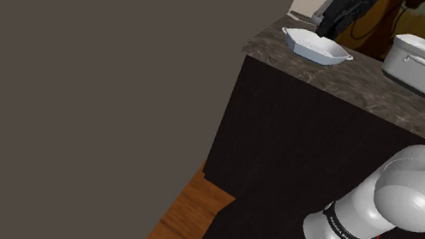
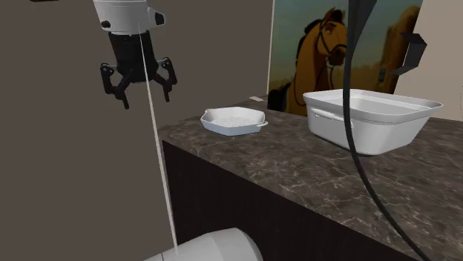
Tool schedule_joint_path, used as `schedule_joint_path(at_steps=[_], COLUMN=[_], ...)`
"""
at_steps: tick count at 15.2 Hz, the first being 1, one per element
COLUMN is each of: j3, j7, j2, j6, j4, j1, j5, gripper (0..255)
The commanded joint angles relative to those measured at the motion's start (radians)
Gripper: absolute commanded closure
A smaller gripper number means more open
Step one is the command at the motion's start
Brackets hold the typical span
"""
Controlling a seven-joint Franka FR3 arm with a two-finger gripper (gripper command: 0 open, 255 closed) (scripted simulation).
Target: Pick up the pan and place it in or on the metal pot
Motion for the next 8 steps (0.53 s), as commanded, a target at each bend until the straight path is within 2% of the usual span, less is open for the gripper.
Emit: schedule_joint_path(at_steps=[1,8], j3=[0.000,-0.125], j7=[0.000,-0.248], j2=[0.000,0.023], j6=[0.000,0.144], j4=[0.000,-0.102], j1=[0.000,-0.007], j5=[0.000,-0.158], gripper=[0,0])
